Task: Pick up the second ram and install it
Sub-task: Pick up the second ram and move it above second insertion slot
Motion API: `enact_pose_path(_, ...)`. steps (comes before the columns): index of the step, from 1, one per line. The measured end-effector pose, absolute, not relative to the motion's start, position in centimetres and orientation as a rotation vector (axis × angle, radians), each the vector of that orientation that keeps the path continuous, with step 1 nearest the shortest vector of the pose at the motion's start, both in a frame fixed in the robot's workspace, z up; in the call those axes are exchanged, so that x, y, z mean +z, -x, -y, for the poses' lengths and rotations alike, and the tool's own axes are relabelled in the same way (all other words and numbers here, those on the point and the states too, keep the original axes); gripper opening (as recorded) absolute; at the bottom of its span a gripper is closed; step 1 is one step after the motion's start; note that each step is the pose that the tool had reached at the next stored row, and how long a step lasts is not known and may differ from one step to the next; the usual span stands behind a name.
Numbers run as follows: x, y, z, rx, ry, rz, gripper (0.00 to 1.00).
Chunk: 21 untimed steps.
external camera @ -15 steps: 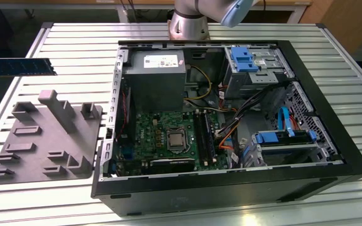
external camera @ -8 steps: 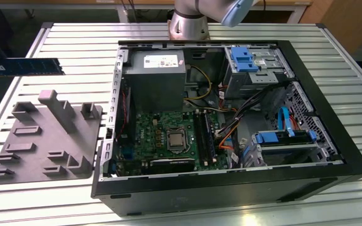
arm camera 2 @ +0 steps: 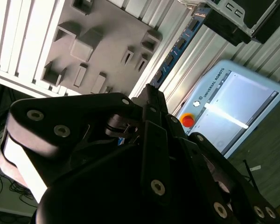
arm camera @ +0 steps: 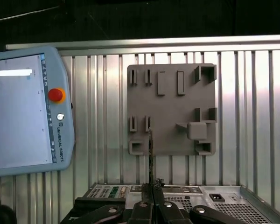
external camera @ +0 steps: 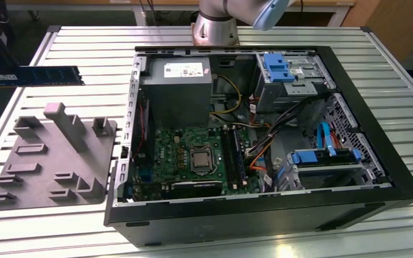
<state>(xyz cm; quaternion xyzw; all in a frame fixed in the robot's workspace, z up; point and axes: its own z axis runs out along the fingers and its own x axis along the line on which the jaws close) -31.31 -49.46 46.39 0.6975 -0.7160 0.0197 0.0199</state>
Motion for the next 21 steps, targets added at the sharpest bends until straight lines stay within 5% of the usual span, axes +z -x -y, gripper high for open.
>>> enact_pose_path(21,46.4,28.8,49.5,0.061,-2.164,2.221,0.12)
